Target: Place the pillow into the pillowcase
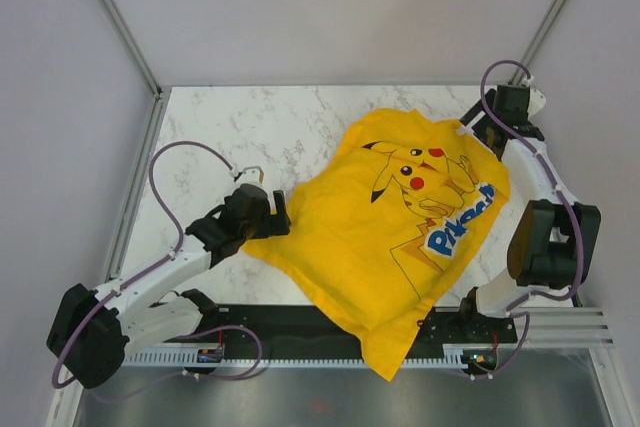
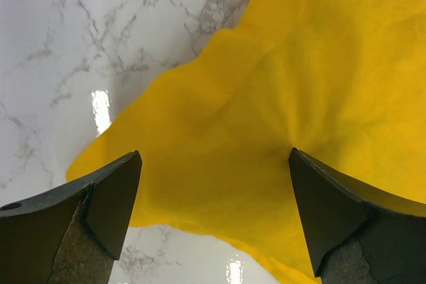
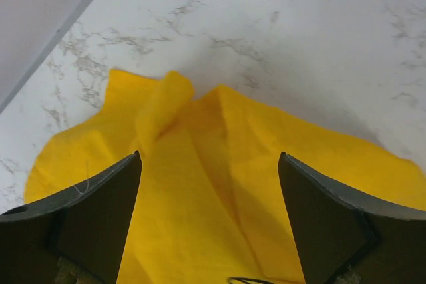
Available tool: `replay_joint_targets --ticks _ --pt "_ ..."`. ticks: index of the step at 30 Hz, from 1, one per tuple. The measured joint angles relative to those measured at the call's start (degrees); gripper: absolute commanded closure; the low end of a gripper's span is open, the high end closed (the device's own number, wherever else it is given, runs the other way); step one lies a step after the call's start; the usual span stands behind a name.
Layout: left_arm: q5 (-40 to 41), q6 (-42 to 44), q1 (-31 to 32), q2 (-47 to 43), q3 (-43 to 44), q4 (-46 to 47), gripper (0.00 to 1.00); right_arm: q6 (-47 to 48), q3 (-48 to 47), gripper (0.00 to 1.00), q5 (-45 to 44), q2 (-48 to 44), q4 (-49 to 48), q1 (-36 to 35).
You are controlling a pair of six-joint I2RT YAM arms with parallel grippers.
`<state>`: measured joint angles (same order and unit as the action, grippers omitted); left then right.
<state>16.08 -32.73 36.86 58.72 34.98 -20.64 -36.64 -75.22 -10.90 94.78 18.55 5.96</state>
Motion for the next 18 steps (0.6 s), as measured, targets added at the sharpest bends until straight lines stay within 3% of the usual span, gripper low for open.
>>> replay_joint_targets --ticks 2,8,10,11,13,14,16,17,18 --pt "-2.21 -2.29 -0.42 -0.35 -2.21 0.7 0.0 1.14 4.57 0.02 0.0 -3.91 0.11 1.57" --pt "-7.28 -7.82 -0.52 1.57 -5.44 6.54 0.0 3.78 12.52 0.03 -0.22 -7.34 -0.15 2.29" --pt "-8.24 -9.35 -0.52 3.8 -5.44 9.46 0.0 4.09 14.08 0.17 -0.42 -6.71 -0.04 1.95" --pt "-8.63 -10.05 -0.52 4.98 -5.44 10.75 0.0 4.2 14.34 0.37 -0.48 -6.23 -0.13 1.95" --pt "-9.05 -11.08 -0.52 7.43 -5.11 12.72 0.02 4.46 14.64 0.6 -0.85 -4.9 -0.48 1.99" --pt "-9.14 -11.45 -0.52 8.41 -4.9 13.33 0.04 4.22 14.69 0.79 -1.16 -4.24 -0.72 2.01" --pt "-9.01 -12.81 -0.52 11.28 -3.8 15.1 0.21 3.3 14.71 0.97 -1.88 -3.23 -1.14 2.36" --pt "-8.94 -13.11 -0.52 12.28 -3.3 15.87 0.29 2.8 14.75 1.0 -2.16 -2.99 -1.29 2.71" --pt "-8.96 -13.66 -0.52 13.57 -2.62 17.05 0.51 2.21 14.84 1.0 -2.43 -2.95 -1.42 2.93"
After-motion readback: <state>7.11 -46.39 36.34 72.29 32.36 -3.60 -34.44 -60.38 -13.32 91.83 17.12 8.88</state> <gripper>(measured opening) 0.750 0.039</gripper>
